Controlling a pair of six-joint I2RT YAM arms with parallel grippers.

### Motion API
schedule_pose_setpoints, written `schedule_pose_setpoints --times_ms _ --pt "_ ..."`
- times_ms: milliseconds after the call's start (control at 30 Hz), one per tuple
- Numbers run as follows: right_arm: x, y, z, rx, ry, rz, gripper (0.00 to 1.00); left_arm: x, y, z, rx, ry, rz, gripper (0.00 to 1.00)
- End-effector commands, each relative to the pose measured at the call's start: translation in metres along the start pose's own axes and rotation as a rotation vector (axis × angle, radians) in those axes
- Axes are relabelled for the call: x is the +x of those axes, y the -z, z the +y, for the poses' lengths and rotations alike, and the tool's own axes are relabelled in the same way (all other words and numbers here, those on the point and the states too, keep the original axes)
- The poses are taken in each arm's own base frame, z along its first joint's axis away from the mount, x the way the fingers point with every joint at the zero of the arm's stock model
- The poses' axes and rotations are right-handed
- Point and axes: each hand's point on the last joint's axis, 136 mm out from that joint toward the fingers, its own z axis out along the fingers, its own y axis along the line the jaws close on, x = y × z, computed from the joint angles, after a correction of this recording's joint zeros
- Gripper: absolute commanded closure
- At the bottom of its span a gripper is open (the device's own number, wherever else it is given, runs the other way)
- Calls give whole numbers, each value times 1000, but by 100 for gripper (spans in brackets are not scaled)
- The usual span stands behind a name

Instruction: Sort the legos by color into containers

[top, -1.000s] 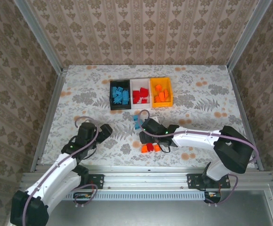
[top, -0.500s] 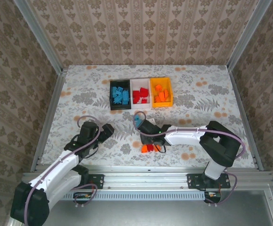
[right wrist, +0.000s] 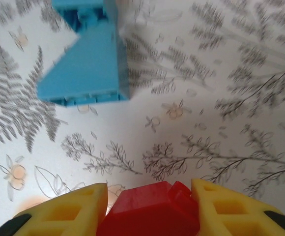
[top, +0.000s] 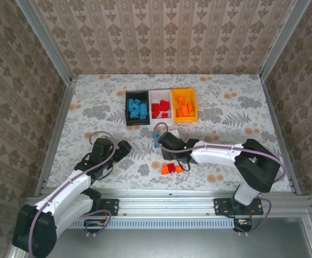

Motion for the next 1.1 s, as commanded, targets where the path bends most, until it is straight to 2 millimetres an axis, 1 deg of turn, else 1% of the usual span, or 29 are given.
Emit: schedule_pose_setpoints --times_ms 0,33,67,133,200,300,367,400,467,500,533,600,633,667,700,733,800,900,967,1000,1033,1067 --pt "-49 26 -13 26 -4 -112 65 -1 0 -14 51 -14 6 0" --pt "-59 29 -17 30 -10 -129 65 -1 -1 -16 62 -16 10 0" --pt "-74 31 -21 33 -21 -150 65 0 -2 -18 74 -15 13 0" --pt "-99 30 -28 35 -38 -180 65 2 -4 -21 92 -9 29 0" --pt "-122 21 -32 36 -47 -189 65 5 -7 -25 120 -4 45 0" --pt "-156 2 -29 43 -23 -195 65 8 -9 -27 130 9 67 0" --pt "-177 -17 -30 60 -12 -182 65 11 -10 -25 125 13 84 0" --pt "-182 -27 -30 64 -7 -167 65 12 -10 -25 124 14 91 0" --pt "-200 -45 -29 73 -2 -153 65 14 -10 -24 123 18 100 0" --pt "-208 -48 -27 71 3 -154 64 15 -9 -24 123 19 101 0" --pt "-212 -57 -28 80 12 -138 64 14 -8 -23 121 22 101 0" --pt "-219 -67 -28 91 18 -124 61 13 -6 -24 126 21 94 0" --pt "-223 -70 -26 92 23 -122 57 12 -4 -24 128 19 90 0" --pt "-227 -70 -26 97 27 -123 51 11 -3 -25 131 20 84 0" --pt "-229 -68 -25 96 30 -126 46 10 -2 -27 136 16 79 0" --pt "-233 -63 -23 89 29 -138 43 8 -1 -28 140 12 73 0" --pt "-241 -48 -18 77 37 -175 41 6 1 -31 146 3 70 0" --pt "-250 -17 -14 62 46 -232 37 4 2 -35 142 -6 72 0" --pt "-252 7 -15 54 40 -270 36 4 0 -37 143 -9 78 0" --pt "-248 14 -16 50 38 -277 36 4 0 -38 145 -10 82 0" --pt "-242 27 -16 41 37 -290 36 5 -1 -39 147 -11 89 0" --pt "-231 36 -17 35 35 -294 36 5 -2 -41 150 -14 93 0"
